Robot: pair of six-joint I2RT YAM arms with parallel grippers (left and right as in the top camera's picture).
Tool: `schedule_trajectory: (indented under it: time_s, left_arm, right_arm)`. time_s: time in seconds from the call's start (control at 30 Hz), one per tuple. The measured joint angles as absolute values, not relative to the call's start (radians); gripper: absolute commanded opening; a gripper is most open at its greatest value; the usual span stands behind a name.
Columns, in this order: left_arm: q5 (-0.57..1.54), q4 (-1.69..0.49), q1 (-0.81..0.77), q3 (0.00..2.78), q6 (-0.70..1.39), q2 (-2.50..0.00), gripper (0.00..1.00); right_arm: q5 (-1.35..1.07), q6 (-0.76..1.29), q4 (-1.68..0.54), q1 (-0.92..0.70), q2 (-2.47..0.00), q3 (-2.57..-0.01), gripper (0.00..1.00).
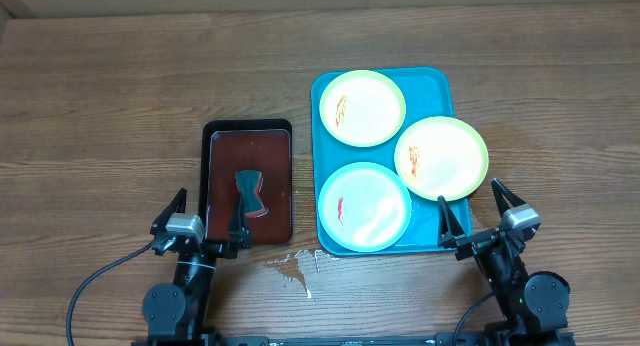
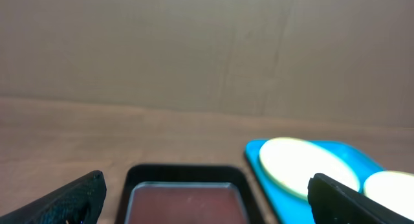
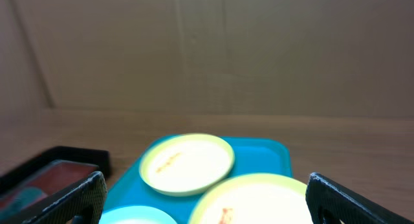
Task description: Clean dirty plates on tray and stack at the side
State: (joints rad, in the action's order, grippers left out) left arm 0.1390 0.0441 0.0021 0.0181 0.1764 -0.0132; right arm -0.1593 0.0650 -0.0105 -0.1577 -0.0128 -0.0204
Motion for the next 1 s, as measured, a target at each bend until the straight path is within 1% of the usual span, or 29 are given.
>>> schedule_trajectory:
  time_s: [0.13,0.27,0.33,0.5,0.57,0.7,0.77,0.8,0.83,0.87,1.0]
  left_arm:
    - [0.147,-0.025,0.002,0.123,0.187,-0.033,1.00]
    - [0.145,-0.177,0.002,0.353,0.188,-0.157,1.00]
    - [0.146,-0.262,0.002,0.483,0.187,-0.258,1.00]
    - [0.200,-0.544,0.002,0.811,0.187,-0.568,1.00]
    - [0.245,-0.690,0.002,0.974,0.188,-0.728,1.00]
    - [0.310,-0.901,0.002,1.206,0.187,-0.956,1.00]
    - [0.328,-0.979,0.002,1.280,0.188,-1.033,1.00]
    - [0.336,-1.008,0.002,1.305,0.188,-1.064,1.00]
    - [0.343,-1.028,0.002,1.322,0.188,-1.089,1.00]
    - [0.352,-1.041,0.002,1.333,0.188,-1.110,1.00]
    - [0.432,-1.072,0.002,1.341,0.208,-1.172,1.00]
  right_arm:
    - [-0.194,0.084,-0.055,-0.158,-0.025,-0.076,1.00]
    - [-0.210,0.105,-0.185,-0.158,-0.122,-0.278,1.00]
    - [-0.212,0.120,-0.266,-0.158,-0.197,-0.393,1.00]
    - [-0.219,0.146,-0.599,-0.158,-0.520,-0.795,1.00]
    - [-0.221,0.150,-0.694,-0.158,-0.632,-0.920,1.00]
    - [-0.230,0.156,-0.840,-0.158,-0.832,-1.122,1.00]
    - [-0.250,0.157,-0.867,-0.158,-0.901,-1.161,1.00]
    - [-0.265,0.157,-0.875,-0.158,-0.929,-1.167,0.98]
    - [-0.284,0.157,-0.886,-0.158,-0.955,-1.168,0.91]
    - [-0.305,0.152,-0.905,-0.158,-0.982,-1.168,0.88]
    - [-0.368,0.172,-1.009,-0.162,-1.103,-1.168,0.88]
